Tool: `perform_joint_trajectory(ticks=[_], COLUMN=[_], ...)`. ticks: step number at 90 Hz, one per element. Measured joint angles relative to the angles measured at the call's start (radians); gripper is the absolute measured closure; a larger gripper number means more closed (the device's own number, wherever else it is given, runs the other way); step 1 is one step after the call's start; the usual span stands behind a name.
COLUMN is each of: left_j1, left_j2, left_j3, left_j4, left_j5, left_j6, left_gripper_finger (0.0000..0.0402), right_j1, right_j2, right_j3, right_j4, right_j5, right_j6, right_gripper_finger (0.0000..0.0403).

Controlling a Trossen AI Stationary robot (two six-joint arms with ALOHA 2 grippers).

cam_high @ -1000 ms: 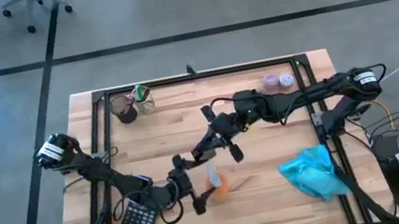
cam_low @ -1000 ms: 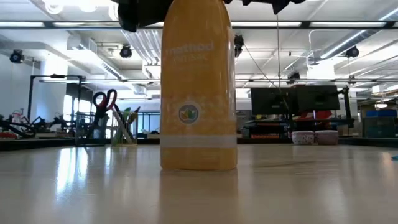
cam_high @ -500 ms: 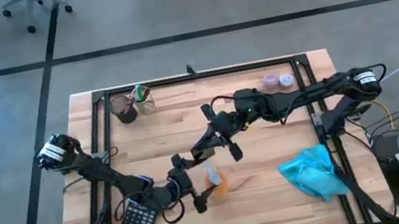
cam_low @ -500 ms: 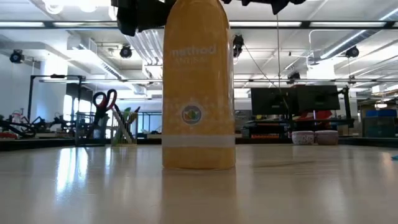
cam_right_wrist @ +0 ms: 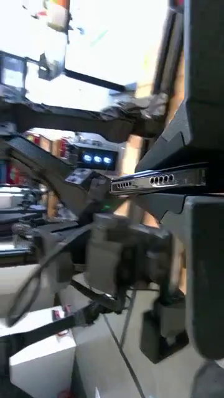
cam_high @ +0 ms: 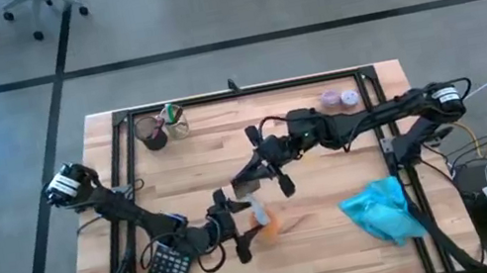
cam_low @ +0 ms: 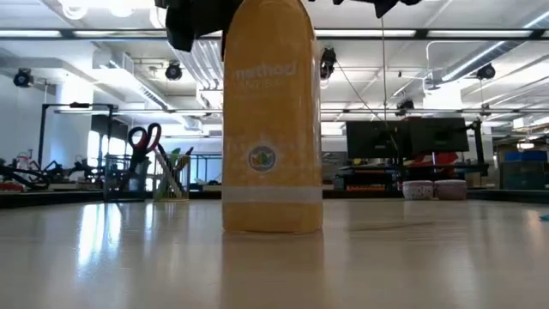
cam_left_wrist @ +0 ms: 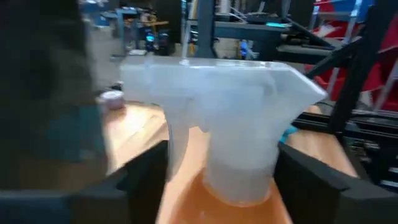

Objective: Apply microfiber cloth
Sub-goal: Spray the cellphone with the orange spray bottle

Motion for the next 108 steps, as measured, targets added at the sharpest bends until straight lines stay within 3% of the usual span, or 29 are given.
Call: perform_joint_trajectory(ticks=[9,27,49,60,89,108], left_j1=[0.000,-0.004,-0.010,-0.011,-0.013,-0.013], left_j2=[0.000,-0.001,-0.021,-0.048,-0.057,-0.057], left_j3=[0.000,0.000,0.000,0.000,0.000,0.000], left_j4=[0.000,0.000,-0.036,-0.089,-0.116,-0.119], left_j5=[0.040,0.082,0.095,0.098,0.100,0.101], left_j6=[0.000,0.028,0.042,0.026,0.016,-0.001], left_gripper_finger=[0.0258,0.0260,0.0133,0.0096,0.0093,0.0093], right_j1=[0.000,-0.020,-0.027,-0.024,-0.010,-0.012], right_j2=[0.000,-0.001,-0.007,-0.024,-0.021,-0.035], right_j3=[0.036,0.104,0.116,0.112,0.052,0.014], right_j4=[-0.008,-0.113,-0.195,-0.218,-0.266,-0.256], right_j5=[0.003,0.050,0.106,0.105,0.108,0.160], right_j6=[-0.028,-0.062,-0.055,-0.043,0.113,0.084], right_gripper_finger=[0.0396,0.0396,0.0396,0.0396,0.0396,0.0396])
